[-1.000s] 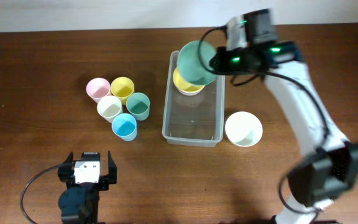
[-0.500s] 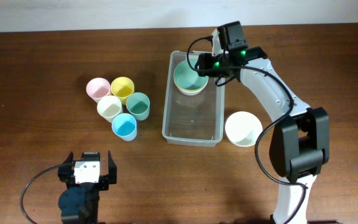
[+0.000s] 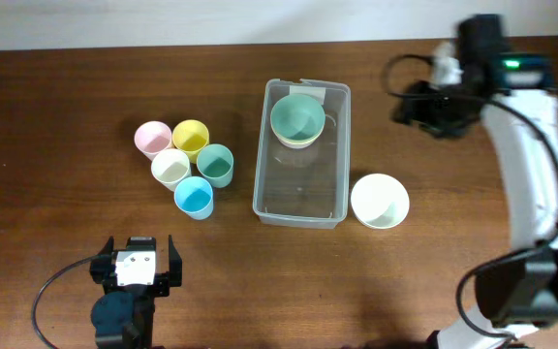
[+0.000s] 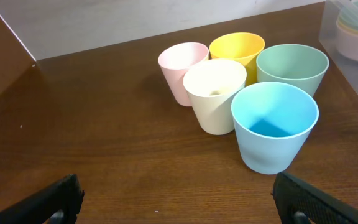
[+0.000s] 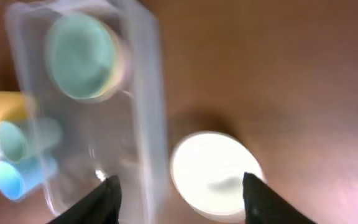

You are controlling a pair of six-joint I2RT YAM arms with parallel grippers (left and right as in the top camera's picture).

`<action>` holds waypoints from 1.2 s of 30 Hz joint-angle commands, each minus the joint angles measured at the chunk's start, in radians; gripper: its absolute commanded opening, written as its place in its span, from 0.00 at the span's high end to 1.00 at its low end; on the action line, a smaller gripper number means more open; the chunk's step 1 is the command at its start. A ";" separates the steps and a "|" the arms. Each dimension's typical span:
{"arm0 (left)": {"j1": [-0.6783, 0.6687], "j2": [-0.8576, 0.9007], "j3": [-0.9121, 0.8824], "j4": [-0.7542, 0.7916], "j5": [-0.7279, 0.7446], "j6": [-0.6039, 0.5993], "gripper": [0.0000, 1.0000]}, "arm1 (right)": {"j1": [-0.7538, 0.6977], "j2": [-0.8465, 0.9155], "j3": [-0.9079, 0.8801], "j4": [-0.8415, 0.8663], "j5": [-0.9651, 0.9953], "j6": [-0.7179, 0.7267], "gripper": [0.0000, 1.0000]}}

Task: Pack container
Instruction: 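Carry the green bowl with the right gripper into the container, release, then move the right gripper to the white bowl and grasp its rim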

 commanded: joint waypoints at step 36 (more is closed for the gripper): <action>-0.005 -0.008 -0.006 0.003 0.015 -0.009 0.00 | -0.095 0.012 -0.725 0.458 -0.076 -0.050 0.96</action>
